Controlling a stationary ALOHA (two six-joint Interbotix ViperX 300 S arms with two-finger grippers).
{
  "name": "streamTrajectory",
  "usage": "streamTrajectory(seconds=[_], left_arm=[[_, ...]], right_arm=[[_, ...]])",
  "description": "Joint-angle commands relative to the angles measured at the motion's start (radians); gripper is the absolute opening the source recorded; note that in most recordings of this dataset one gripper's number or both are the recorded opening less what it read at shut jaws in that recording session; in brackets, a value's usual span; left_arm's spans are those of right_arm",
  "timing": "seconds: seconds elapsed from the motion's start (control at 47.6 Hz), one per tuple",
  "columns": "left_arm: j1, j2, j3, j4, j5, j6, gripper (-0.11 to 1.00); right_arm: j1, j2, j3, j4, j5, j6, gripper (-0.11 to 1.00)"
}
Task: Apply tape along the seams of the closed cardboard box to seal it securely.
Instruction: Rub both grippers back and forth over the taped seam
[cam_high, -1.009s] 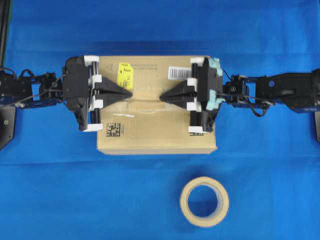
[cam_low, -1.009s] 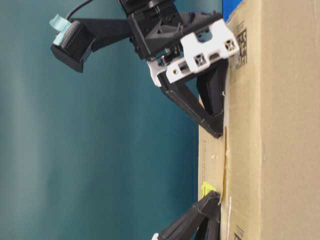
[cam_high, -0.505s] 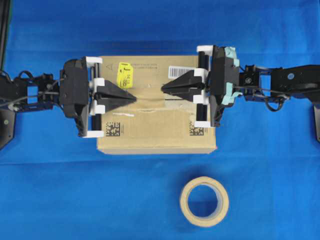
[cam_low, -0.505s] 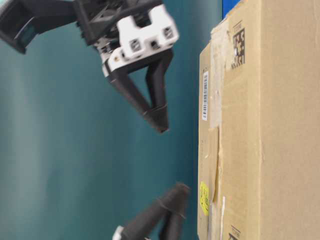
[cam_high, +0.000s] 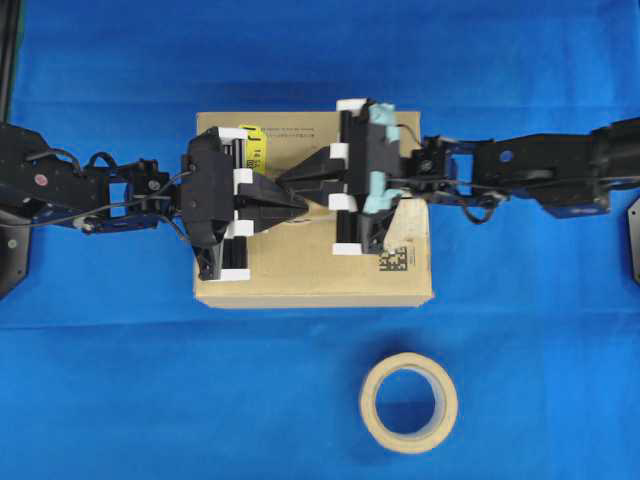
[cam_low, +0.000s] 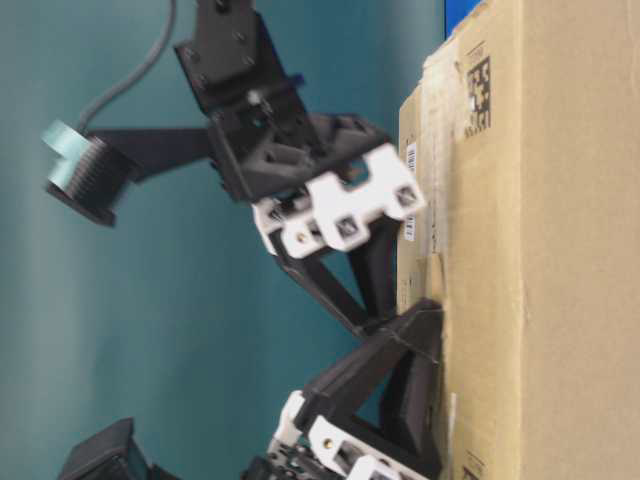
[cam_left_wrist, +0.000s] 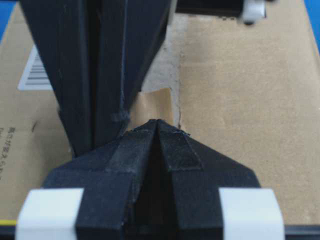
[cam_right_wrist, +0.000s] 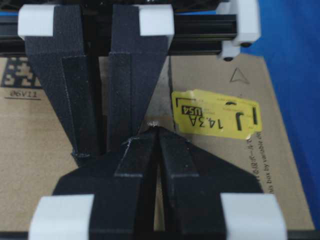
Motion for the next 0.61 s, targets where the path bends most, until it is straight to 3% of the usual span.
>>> streamTrajectory(seconds=[0.0, 0.168, 0.357, 0.589], left_arm=[[0.0, 0.002, -0.006, 0.002, -0.008, -0.014, 0.0], [-0.003, 0.0, 0.035, -0.003, -0.006, -0.029, 0.0], [-0.037, -0.026, 0.109, -0.006, -0.006, -0.031, 0.0], [-0.066, -0.038, 0.17, -0.052, -0.006, -0.031, 0.0]], right_arm=[[0.018, 0.002, -0.026, 0.003, -0.002, 0.008, 0.01], [0.04, 0.021, -0.008, 0.021, -0.002, 0.012, 0.01], [0.055, 0.031, 0.028, 0.075, -0.003, 0.012, 0.01], [0.089, 0.031, 0.071, 0.118, 0.0, 0.012, 0.01]])
